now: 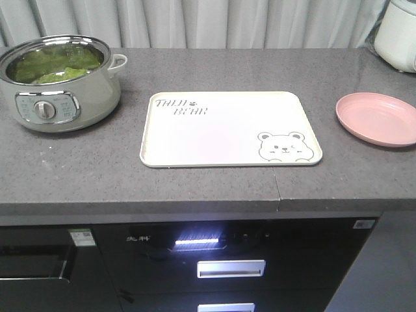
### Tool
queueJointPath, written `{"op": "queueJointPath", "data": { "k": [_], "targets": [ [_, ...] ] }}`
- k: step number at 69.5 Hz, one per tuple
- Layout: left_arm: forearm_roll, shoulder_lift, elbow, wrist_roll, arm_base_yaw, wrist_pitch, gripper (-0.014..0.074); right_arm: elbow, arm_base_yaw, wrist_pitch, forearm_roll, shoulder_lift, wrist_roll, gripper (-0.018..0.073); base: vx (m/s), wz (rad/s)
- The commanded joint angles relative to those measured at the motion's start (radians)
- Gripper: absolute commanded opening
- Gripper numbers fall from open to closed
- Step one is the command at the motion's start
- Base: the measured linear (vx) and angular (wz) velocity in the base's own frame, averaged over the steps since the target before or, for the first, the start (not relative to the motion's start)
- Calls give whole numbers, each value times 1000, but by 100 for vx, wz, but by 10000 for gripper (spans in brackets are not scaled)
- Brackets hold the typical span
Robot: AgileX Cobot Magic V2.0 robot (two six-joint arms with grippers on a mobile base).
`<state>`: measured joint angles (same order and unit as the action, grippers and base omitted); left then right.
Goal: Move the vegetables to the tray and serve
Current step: 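Drive closer and align the base in front of the tray, then move the left gripper above the lettuce inside the pot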
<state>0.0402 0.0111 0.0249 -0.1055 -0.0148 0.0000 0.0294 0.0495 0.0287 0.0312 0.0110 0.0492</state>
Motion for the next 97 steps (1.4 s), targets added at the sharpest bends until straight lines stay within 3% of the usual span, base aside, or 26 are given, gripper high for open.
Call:
{"op": "queueJointPath", "data": {
  "k": [1,97],
  "targets": [
    [-7,16,23,-2,-2,-63,-6,7,-1,-75,3,4,-7,-4,18,2],
    [-7,16,23,-2,-2,-63,-6,7,-1,-75,3,4,-7,-4,11,0]
  ]
}}
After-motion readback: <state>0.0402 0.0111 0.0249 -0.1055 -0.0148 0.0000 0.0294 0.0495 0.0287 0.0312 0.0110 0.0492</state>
